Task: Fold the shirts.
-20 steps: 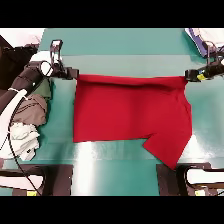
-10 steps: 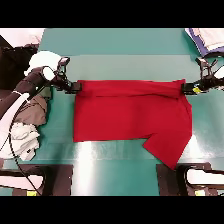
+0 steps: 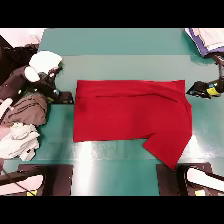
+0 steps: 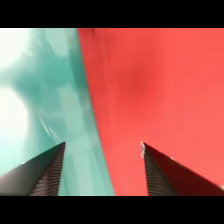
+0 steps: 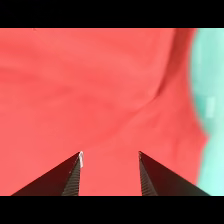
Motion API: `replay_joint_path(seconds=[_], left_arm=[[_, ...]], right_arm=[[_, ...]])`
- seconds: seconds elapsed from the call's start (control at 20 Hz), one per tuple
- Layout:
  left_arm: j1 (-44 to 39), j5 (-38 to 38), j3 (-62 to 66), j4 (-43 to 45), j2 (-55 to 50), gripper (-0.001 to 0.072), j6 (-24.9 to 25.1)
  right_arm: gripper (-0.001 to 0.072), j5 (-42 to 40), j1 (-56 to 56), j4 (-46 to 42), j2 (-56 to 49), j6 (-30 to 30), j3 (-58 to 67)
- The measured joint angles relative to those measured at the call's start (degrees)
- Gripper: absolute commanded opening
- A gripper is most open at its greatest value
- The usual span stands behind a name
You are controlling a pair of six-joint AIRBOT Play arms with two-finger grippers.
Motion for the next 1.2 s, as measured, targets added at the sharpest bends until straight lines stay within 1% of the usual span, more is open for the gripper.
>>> replay_joint_path(seconds=[0.1, 0.3, 0.5, 0.7, 0.75, 0.8, 0.85, 0.95, 1.05, 1.2], left_arm=[[0.5, -1.2, -6.9, -2.7, 3.7, 0.0470, 1.6], [0.8, -1.2, -18.9, -7.0, 7.9, 0.0470, 3.8], [0.9, -0.7, -24.9, -10.5, 9.1, 0.0470, 5.5], [1.0, -0.3, -28.0, -13.7, 9.5, 0.0464, 6.4], [1.0, 0.1, -28.5, -14.4, 9.6, 0.0272, 6.8], [0.9, 1.4, -29.0, -15.1, 9.5, 0.0040, 7.3], [0.9, 2.3, -29.3, -15.0, 9.4, 0.0023, 7.9], [0.9, 3.1, -29.5, -16.0, 9.5, 0.0022, 9.1], [0.9, 2.1, -28.9, -15.9, 9.6, 0.0022, 9.6], [0.9, 1.0, -26.3, -11.4, 11.3, 0.0022, 8.3]], right_arm=[[0.0408, 1.6, -2.0, 3.9, 2.8, -1.4, -3.0], [0.0407, 2.9, -4.0, 7.6, 6.2, -2.8, -7.1], [0.0407, 3.8, -4.5, 8.9, 7.3, -3.4, -8.4], [0.0405, 4.2, -4.7, 9.3, 7.6, -3.6, -8.7], [0.0394, 4.2, -4.7, 9.4, 7.7, -3.6, -8.7], [0.0365, 4.2, -4.7, 9.4, 7.7, -3.6, -8.7], [0.0365, 4.4, -4.7, 9.4, 7.7, -3.6, -8.8], [0.0365, 4.9, -4.7, 9.4, 7.7, -3.6, -8.8], [0.0365, 6.2, -4.7, 8.9, 7.7, -3.6, -8.8], [0.0365, 9.6, -4.7, 4.5, 7.7, -2.6, -9.7]])
